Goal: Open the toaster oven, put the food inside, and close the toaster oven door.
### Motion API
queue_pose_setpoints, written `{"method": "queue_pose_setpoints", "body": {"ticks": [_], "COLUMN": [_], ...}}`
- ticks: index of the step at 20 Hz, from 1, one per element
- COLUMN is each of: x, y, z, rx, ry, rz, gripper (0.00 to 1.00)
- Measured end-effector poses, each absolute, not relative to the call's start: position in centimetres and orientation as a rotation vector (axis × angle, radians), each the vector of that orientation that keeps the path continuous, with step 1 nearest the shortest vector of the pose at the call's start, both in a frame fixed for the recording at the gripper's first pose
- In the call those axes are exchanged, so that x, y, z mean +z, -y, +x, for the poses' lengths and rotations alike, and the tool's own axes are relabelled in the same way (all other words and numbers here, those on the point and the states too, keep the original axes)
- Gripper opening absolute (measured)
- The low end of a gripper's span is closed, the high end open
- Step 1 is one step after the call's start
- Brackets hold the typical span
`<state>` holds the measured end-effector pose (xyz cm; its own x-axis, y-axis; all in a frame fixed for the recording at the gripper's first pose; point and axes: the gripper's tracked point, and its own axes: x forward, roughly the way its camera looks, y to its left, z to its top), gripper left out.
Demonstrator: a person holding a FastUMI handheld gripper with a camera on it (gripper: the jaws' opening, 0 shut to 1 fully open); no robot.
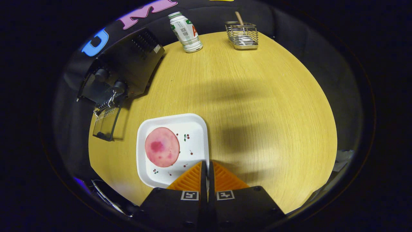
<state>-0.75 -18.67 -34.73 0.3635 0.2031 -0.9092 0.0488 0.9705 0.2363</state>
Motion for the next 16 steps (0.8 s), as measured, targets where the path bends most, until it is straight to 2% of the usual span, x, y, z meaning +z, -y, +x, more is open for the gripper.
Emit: {"method": "queue_pose_setpoints", "body": {"ticks": [6,16], "x": [-34.8,-31.1], "y": [17.5,14.0], "z": [-2.0,-3.5], "rx": [0.142,0.143], "ry": [-1.260,-1.196], "rz": [0.423,0.802], "gripper": [0.05,0.05]}}
